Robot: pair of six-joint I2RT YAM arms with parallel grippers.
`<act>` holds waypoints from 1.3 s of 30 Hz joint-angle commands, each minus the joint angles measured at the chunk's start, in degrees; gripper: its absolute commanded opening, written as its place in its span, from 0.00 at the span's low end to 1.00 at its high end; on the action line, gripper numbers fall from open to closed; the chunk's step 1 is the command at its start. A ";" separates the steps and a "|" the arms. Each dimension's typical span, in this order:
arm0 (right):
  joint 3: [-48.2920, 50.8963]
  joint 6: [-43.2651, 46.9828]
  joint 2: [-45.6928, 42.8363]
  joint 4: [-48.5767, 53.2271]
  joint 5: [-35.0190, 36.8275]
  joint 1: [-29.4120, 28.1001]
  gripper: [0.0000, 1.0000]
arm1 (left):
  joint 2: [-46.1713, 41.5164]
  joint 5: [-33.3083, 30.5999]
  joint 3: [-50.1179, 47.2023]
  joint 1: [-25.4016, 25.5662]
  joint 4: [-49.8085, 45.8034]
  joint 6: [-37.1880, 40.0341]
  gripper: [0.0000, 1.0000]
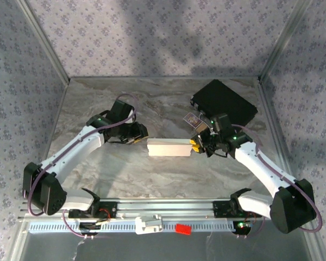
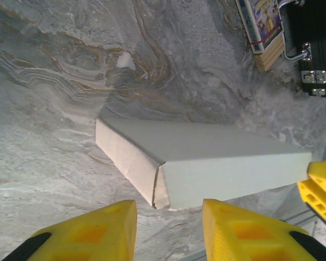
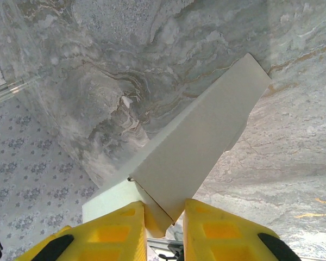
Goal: Fold the paper box
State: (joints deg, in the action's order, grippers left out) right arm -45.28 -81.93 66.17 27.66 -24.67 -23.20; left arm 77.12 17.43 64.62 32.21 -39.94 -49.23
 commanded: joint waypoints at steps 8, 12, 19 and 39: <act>1.83 1.19 3.08 10.41 3.09 0.26 0.21 | 3.39 5.00 -2.72 -0.57 3.57 -2.55 0.36; 1.04 1.67 4.11 10.74 2.96 0.31 0.21 | 2.53 3.60 -4.39 -0.57 2.64 -1.68 0.35; 0.71 2.34 5.61 11.96 3.47 0.61 0.21 | 2.11 3.74 -8.31 -0.57 5.06 -0.80 0.32; -2.35 3.94 11.89 19.69 5.46 2.04 0.13 | 4.28 -4.76 -14.76 5.04 1.71 11.10 0.15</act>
State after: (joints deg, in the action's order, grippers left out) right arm -51.42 -78.35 73.76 33.69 -27.83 -20.80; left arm 77.30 16.88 53.45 34.59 -26.15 -41.45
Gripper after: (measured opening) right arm 0.139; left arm 0.156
